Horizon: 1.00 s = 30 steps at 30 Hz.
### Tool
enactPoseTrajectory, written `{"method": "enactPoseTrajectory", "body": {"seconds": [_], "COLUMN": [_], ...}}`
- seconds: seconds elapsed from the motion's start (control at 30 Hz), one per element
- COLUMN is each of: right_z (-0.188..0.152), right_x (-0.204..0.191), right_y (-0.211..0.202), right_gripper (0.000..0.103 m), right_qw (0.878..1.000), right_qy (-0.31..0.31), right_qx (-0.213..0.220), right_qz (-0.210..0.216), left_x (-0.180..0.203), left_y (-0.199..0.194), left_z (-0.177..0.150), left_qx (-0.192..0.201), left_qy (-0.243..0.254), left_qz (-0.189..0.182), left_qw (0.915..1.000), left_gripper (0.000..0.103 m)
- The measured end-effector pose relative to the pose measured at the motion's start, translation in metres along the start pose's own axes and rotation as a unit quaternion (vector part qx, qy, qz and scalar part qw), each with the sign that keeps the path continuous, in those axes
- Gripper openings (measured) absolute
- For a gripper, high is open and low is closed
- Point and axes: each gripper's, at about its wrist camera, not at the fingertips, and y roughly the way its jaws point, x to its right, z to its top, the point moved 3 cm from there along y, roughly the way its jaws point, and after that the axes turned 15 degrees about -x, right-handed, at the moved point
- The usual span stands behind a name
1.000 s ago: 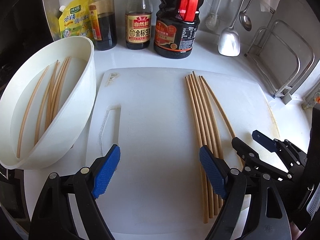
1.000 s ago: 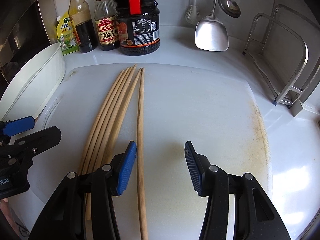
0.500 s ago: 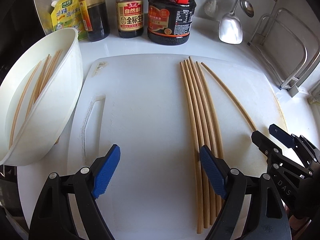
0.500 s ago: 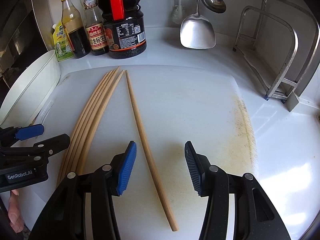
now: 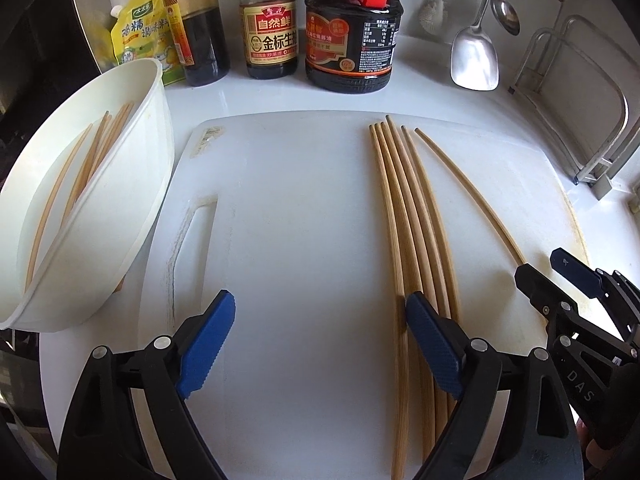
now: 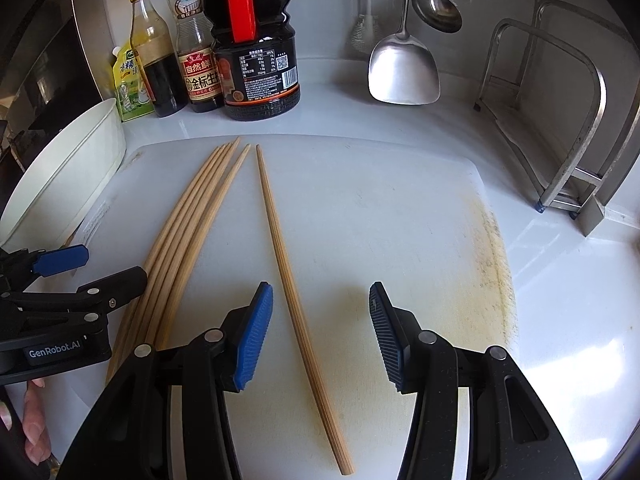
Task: Organize utensils
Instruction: 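Lower both grippers and close each on a separate chopstick, then lift and carry both held chopsticks over the water basin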
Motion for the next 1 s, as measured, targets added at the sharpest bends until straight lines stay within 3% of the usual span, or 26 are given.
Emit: {"method": "enactPoseTrajectory", "body": {"seconds": [0.17, 0.3, 0.43, 0.53, 0.67, 0.77, 1.0], "right_z": [0.004, 0.007, 0.010, 0.013, 0.013, 0.013, 0.007], "right_x": [-0.003, -0.006, -0.011, -0.017, -0.021, -0.019, -0.017], "right_y": [0.002, 0.003, 0.003, 0.003, 0.003, 0.003, 0.000], "right_gripper": [0.048, 0.047, 0.036, 0.024, 0.008, 0.007, 0.006], "right_qw": [1.000, 1.000, 0.999, 0.999, 0.998, 0.998, 0.999], "right_qy": [-0.012, -0.023, -0.041, -0.053, -0.059, -0.053, -0.032], "right_qx": [0.002, 0.001, 0.001, -0.002, -0.006, -0.009, -0.018], "right_qz": [-0.011, -0.008, 0.002, 0.006, 0.006, 0.015, 0.036], "left_x": [0.000, 0.004, 0.005, 0.008, 0.013, 0.014, 0.008], "left_y": [0.002, -0.001, -0.001, -0.003, -0.006, -0.006, -0.009], "left_z": [0.004, 0.004, 0.004, 0.005, 0.005, 0.005, 0.000], "left_qx": [0.007, 0.015, 0.021, 0.024, 0.025, 0.022, 0.017], "left_qy": [-0.007, 0.000, 0.002, 0.008, 0.016, 0.020, 0.016], "left_qz": [0.003, -0.004, -0.006, -0.008, -0.012, -0.014, -0.032], "left_qw": [0.9999, 0.9999, 0.9998, 0.9996, 0.9995, 0.9994, 0.9992], "left_gripper": [0.086, 0.073, 0.066, 0.052, 0.023, 0.007, 0.007]}}
